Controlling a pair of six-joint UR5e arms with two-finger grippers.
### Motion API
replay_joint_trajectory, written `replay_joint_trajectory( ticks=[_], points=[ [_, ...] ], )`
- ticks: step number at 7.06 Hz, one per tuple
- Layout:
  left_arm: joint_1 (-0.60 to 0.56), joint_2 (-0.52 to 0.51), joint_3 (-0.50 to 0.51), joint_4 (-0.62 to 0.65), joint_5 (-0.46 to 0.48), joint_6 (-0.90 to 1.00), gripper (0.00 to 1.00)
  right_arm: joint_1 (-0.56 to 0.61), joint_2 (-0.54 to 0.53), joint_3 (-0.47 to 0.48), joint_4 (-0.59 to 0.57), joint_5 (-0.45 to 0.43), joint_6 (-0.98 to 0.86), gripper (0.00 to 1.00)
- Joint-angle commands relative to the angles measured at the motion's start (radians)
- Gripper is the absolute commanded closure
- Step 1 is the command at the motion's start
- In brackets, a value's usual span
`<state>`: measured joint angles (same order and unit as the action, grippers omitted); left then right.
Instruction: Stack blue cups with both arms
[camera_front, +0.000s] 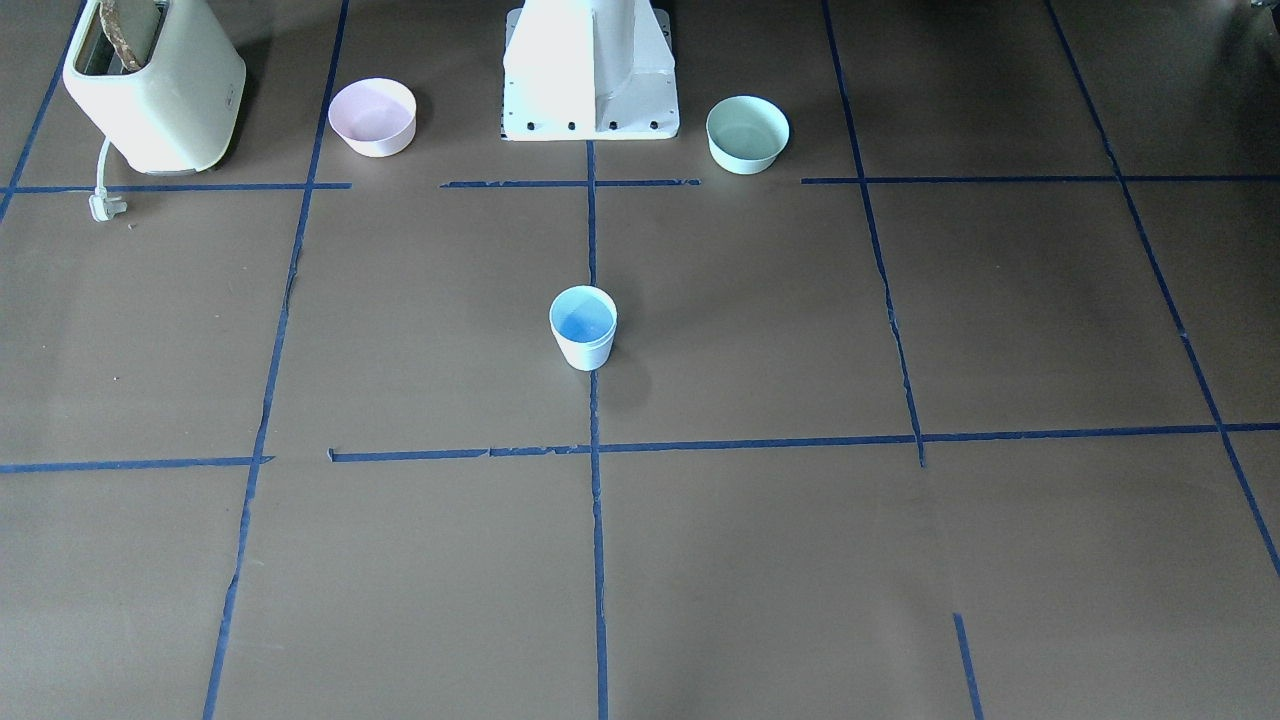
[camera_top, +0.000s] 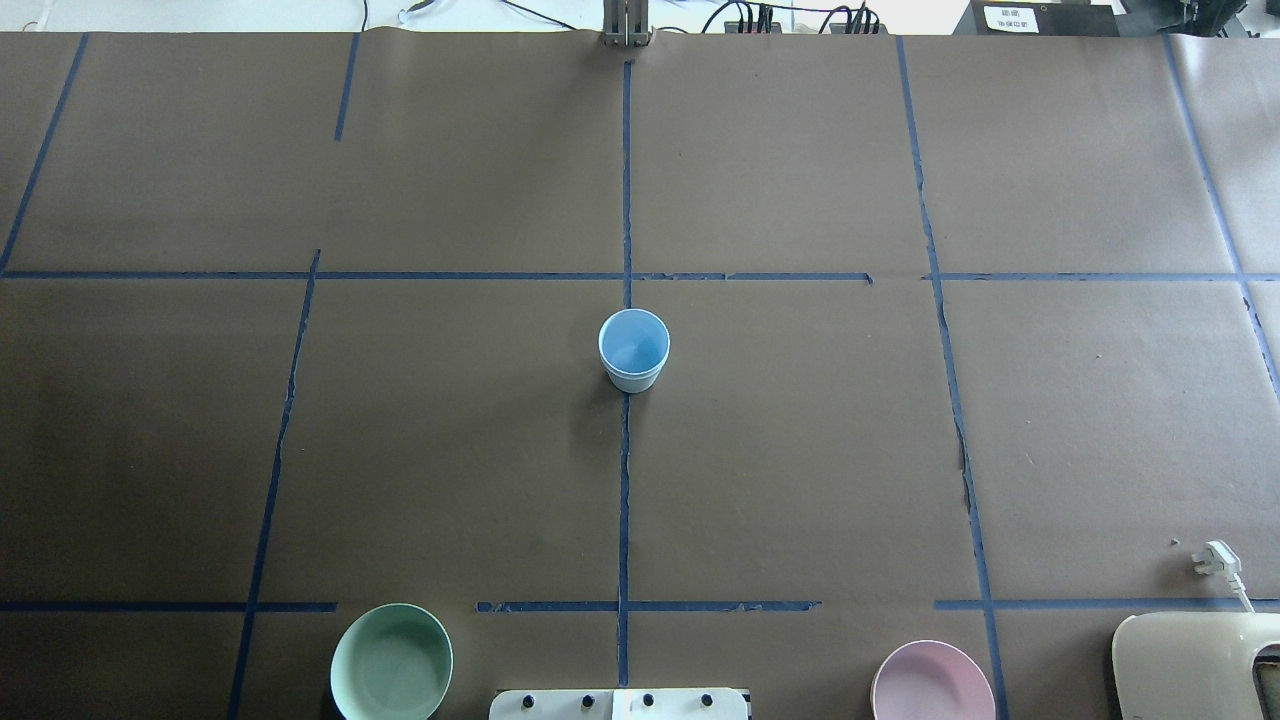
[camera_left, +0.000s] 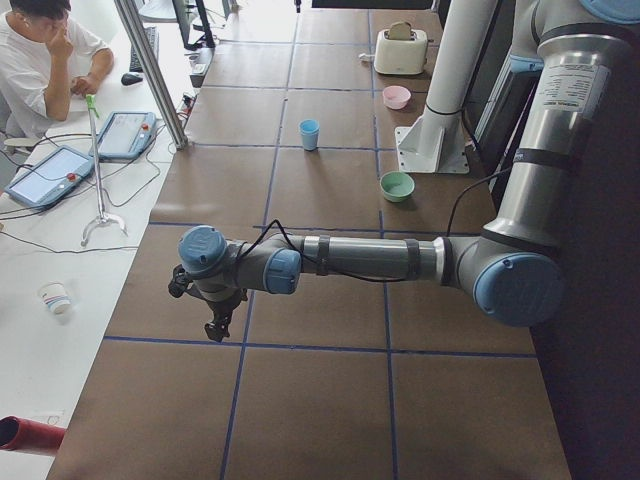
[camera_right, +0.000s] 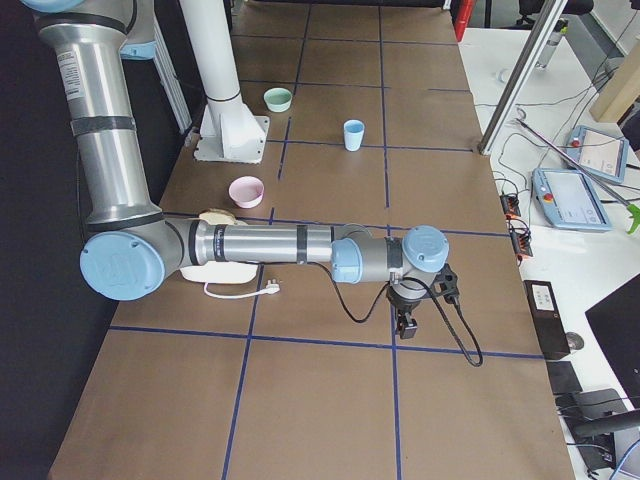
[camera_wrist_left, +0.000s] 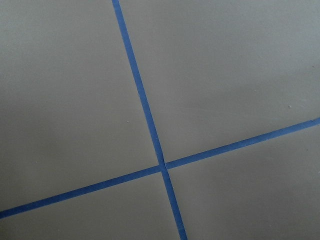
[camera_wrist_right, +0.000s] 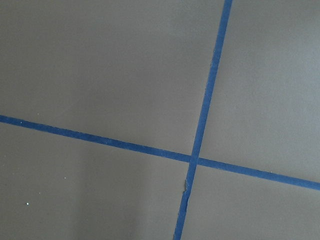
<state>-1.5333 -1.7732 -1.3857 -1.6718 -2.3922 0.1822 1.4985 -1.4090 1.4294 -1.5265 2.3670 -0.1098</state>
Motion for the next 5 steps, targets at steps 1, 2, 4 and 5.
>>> replay_joint_trajectory(
  ticks=[1,2,4,5],
  points=[
    [0.001,0.014,-0.019,0.001,0.005,-0.001,0.0,-0.029,0.005,-0.007,0.0,-0.003,-0.002,0.0],
    [0.002,0.018,-0.018,0.001,0.005,-0.001,0.0,-0.029,0.007,0.002,0.0,-0.002,-0.002,0.0],
    [0.002,0.017,-0.019,0.001,0.004,-0.001,0.0,-0.029,0.007,0.0,0.0,-0.002,-0.005,0.0],
    [0.002,0.014,-0.038,0.001,-0.002,0.0,0.0,-0.029,0.008,-0.009,-0.001,0.0,-0.002,0.0]
  ],
)
